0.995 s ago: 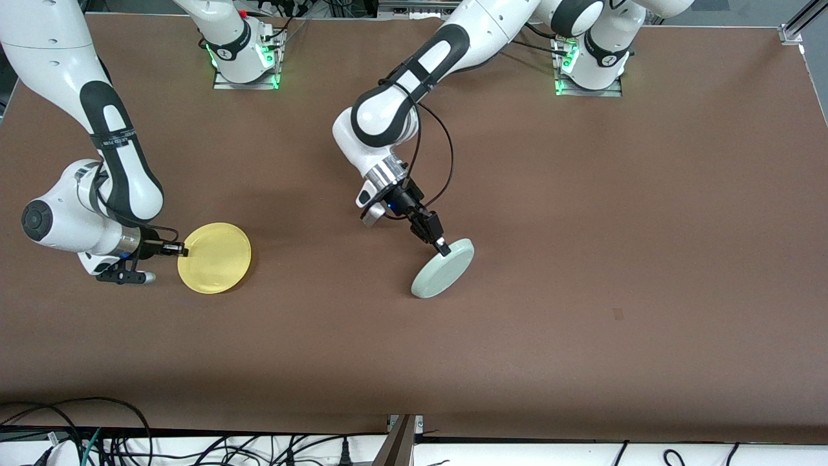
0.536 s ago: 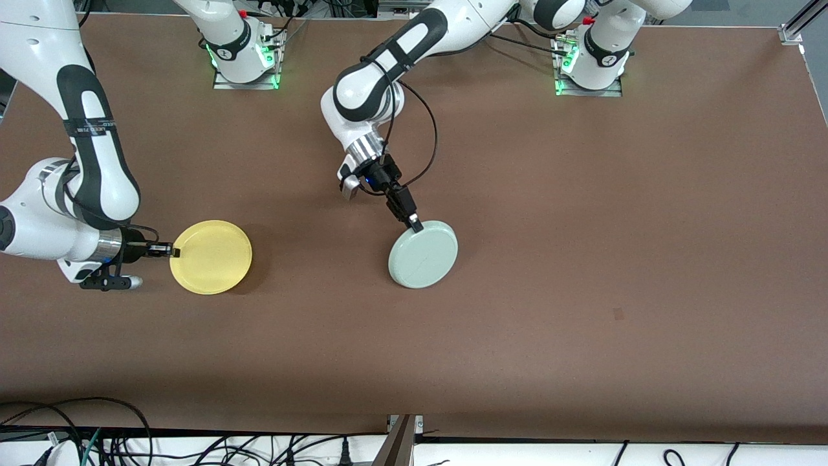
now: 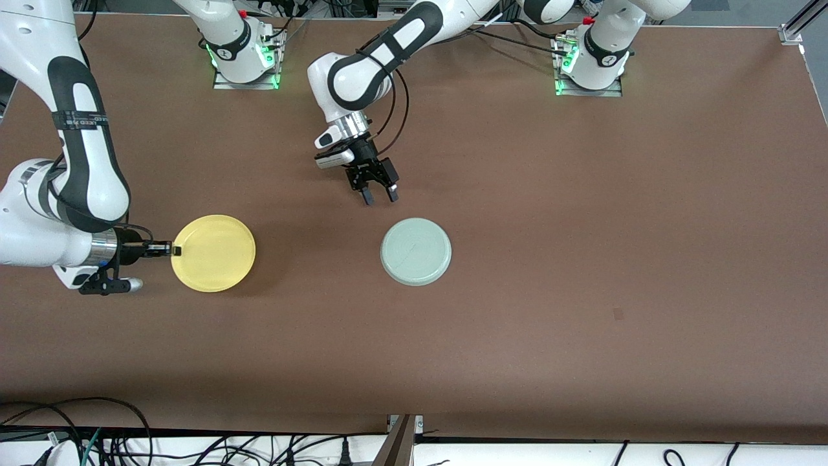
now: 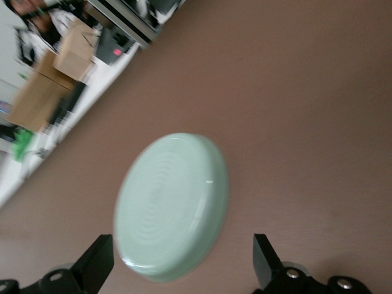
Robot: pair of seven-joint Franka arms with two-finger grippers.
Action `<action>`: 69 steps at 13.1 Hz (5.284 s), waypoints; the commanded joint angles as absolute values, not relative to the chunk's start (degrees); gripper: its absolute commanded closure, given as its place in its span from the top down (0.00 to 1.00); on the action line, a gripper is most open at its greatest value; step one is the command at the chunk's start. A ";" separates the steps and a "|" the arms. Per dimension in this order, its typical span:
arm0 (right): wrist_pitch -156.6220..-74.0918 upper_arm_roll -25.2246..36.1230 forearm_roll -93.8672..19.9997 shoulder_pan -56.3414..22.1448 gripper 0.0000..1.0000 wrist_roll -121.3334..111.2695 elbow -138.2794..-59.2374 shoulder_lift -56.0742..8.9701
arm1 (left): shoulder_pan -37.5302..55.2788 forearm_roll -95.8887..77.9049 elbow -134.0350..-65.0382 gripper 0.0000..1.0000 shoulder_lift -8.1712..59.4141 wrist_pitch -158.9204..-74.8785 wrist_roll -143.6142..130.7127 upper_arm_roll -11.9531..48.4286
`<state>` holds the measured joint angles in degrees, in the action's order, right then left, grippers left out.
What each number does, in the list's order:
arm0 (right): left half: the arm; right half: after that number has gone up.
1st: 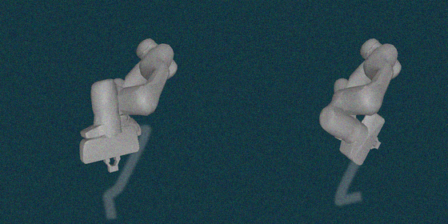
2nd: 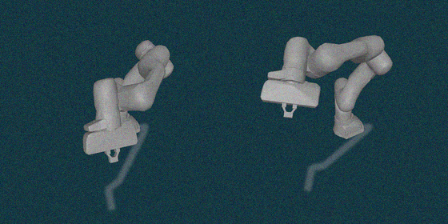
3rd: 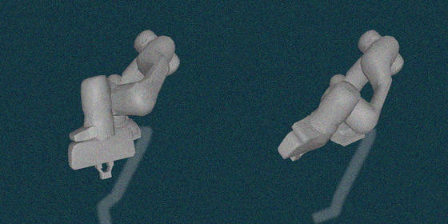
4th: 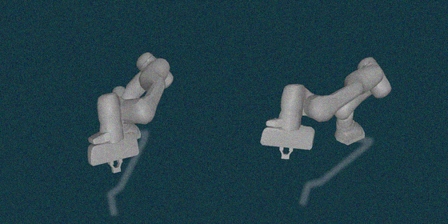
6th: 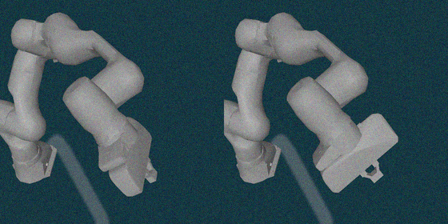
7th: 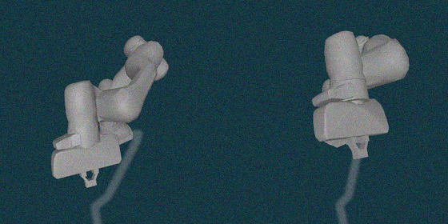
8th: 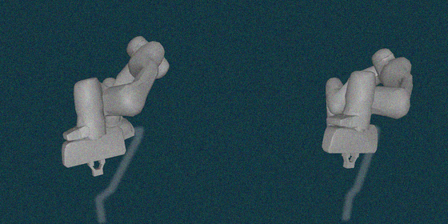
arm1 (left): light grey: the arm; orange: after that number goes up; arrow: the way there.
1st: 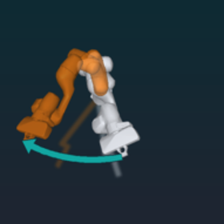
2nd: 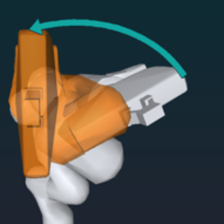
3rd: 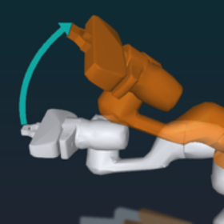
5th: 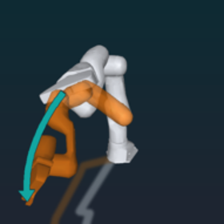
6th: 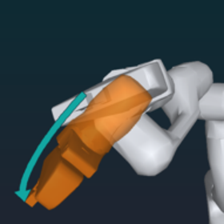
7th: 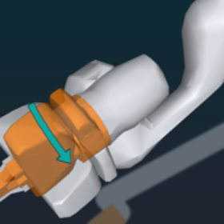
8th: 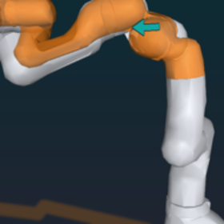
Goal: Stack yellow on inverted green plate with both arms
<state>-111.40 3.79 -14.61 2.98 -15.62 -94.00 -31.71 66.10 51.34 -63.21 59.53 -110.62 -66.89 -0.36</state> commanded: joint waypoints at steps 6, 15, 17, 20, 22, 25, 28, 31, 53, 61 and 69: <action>-106.00 1.15 -15.29 -1.57 0.00 -9.93 -94.13 -31.03 | 50.90 16.82 -62.31 1.00 52.65 -125.68 -70.14 -0.09; -111.53 0.97 -21.27 -11.77 0.00 -7.57 -95.45 -33.39 | 36.93 -6.92 -62.58 1.00 40.27 -113.06 -62.32 0.00; -113.46 0.97 -24.60 -14.92 0.00 -4.49 -95.45 -33.84 | 34.82 -9.57 -62.49 1.00 36.76 -106.82 -61.79 0.00; -116.18 0.97 -26.62 -18.27 0.00 -3.43 -95.45 -34.45 | 30.34 -10.80 -62.40 1.00 31.75 -96.63 -50.58 0.00; -118.20 0.97 -29.17 -20.90 0.00 -3.25 -95.54 -35.15 | 26.65 -11.25 -62.40 1.00 28.41 -91.08 -43.01 0.00; -124.16 1.05 -29.36 -27.05 0.00 4.19 -95.54 -36.56 | 22.42 -11.34 -62.84 1.00 23.22 -81.85 -31.51 -0.26; -129.45 1.05 -29.35 -30.58 0.00 8.78 -95.54 -38.32 | 19.08 -10.99 -63.37 1.00 18.91 -74.90 -21.46 -0.96; -133.05 1.05 -29.35 -32.34 0.00 10.72 -95.54 -39.63 | 13.99 -10.20 -67.22 1.00 14.70 -71.64 -14.53 -0.97; -141.24 1.05 -29.27 -35.07 0.00 14.68 -94.92 -42.36 | 0.97 0.18 -93.78 1.00 1.93 -92.55 4.74 -0.97; -141.33 1.05 -29.44 -35.24 0.00 14.76 -94.83 -42.54 | 0.88 0.62 -90.18 1.00 4.31 -92.02 4.57 -0.97; -129.32 6.67 -22.09 -34.81 1.00 13.18 -89.93 -36.74 | 0.70 0.88 -89.74 1.00 4.22 -92.02 4.48 -1.05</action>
<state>-135.44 4.07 -25.53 -34.76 13.63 -91.75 -39.27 1.47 1.20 -91.52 3.46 -92.90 4.57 -1.43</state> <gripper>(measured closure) 0.264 0.000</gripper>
